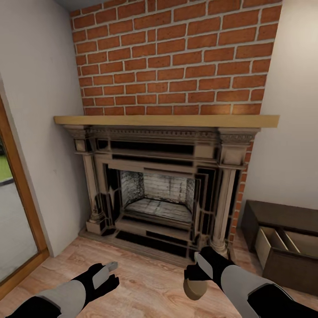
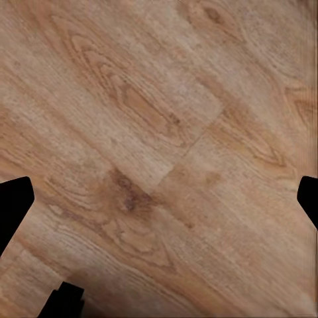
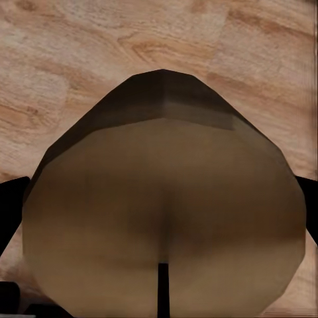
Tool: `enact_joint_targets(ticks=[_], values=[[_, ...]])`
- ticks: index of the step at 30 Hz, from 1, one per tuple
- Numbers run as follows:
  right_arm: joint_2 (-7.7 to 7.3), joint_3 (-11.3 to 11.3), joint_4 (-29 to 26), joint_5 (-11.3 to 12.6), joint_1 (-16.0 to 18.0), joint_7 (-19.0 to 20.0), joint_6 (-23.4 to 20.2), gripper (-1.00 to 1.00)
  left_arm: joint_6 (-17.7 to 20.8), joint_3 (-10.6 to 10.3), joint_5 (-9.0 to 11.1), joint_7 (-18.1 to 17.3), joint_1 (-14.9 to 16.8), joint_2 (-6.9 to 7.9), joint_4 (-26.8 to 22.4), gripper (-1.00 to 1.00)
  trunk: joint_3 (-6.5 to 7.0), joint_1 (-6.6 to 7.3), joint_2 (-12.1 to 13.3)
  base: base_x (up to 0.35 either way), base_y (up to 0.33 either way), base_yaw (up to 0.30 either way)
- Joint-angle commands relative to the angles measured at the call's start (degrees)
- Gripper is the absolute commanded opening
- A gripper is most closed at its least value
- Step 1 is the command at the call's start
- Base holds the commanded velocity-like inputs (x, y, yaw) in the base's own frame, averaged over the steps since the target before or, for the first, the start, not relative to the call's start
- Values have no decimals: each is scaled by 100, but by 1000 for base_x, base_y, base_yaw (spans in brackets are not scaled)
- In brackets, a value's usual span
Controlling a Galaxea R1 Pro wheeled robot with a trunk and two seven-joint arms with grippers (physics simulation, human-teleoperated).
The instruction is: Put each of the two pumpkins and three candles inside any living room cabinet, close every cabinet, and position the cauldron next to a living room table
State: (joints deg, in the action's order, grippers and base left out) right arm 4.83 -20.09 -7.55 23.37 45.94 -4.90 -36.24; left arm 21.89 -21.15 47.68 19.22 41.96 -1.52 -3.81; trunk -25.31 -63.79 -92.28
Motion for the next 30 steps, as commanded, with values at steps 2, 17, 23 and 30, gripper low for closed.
enact_joint_targets(ticks=[2, 17, 23, 30], values=[[4, -30, -10, 59, 3, -46, -23, -100, 26, -47, 58, 38, -3, 2, -14, 100, 27, 45, 78, 0, 0, -117], [0, -30, -10, 62, 3, -46, -23, -100, 26, -47, 58, 38, -4, -3, -14, 100, 295, 374, 680, 0, 0, -207], [0, -30, -10, 62, 3, -46, -23, -100, 26, -47, 58, 38, -2, -4, -14, 100, 403, 506, 920, 0, 0, -293], [0, -30, -10, 62, 3, -46, -23, -100, 26, -47, 58, 38, -3, -5, -14, 100, 529, 660, 1201, 0, 0, -294]])
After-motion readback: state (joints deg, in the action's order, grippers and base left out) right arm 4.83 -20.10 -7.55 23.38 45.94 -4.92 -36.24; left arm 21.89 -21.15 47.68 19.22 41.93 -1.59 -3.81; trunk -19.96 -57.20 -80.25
